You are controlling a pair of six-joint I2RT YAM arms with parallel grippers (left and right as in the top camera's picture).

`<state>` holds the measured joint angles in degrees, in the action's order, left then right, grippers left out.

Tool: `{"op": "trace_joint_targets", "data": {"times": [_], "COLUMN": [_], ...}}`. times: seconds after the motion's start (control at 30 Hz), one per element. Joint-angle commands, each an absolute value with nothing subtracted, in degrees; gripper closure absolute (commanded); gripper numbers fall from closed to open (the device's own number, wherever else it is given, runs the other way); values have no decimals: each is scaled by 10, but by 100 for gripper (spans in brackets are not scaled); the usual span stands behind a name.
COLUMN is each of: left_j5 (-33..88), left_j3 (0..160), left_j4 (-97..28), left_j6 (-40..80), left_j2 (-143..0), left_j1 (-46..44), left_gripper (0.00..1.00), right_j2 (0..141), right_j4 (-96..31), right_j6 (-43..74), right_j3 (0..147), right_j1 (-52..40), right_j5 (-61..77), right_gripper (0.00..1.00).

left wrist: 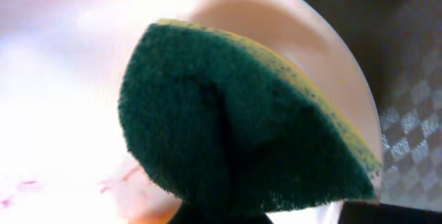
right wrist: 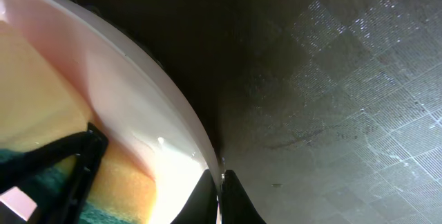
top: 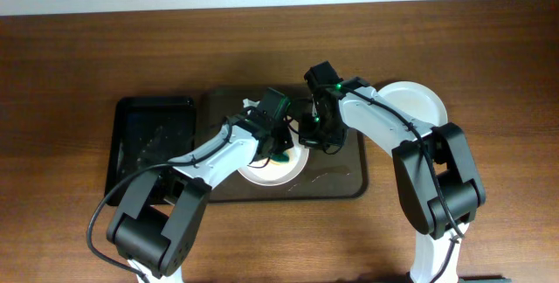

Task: Clean dirty plates on tray and stack at the side
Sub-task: 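Hold the last plate with the right gripper and scrub it with the sponge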

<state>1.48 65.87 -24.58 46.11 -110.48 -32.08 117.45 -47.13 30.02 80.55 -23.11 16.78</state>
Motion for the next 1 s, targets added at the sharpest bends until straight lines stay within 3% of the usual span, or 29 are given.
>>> {"op": "trace_joint_targets", "data": {"times": [0.0, 0.13, 0.4, 0.5, 0.6, 0.77, 0.87, 0.97], "left_j5": [63, 13, -50, 12, -3, -5, -73, -76], "left_j3": [594, 541, 540, 540, 540, 534, 534, 534], "left_j4": [-282, -317, -276, -256, -215, -246, -236, -217], "left_j6": [477, 609, 588, 504, 432, 543, 547, 546], "left_j2": [-1166, -1166, -1166, -1166, -1166, -1166, -1166, -1166], "left_j1": [-340, -312, -176, -206, -308, -387, -382, -320], "left_gripper": [100, 100, 100, 100, 100, 100, 100, 100], "right_j2": [1185, 1185, 1185, 1185, 1185, 1185, 1185, 1185], "right_j4": [-472, -472, -473, -474, -474, -473, -474, -474], "right_j6": [307, 307, 305, 305, 305, 305, 305, 305], "right_j3": [797, 797, 797, 797, 797, 797, 797, 797], "right_j1": [-232, -232, -232, -232, -232, -231, -231, -231], "right_j5": [128, 128, 128, 128, 128, 124, 124, 124], "right_gripper": [96, 96, 96, 96, 96, 96, 96, 96]}}
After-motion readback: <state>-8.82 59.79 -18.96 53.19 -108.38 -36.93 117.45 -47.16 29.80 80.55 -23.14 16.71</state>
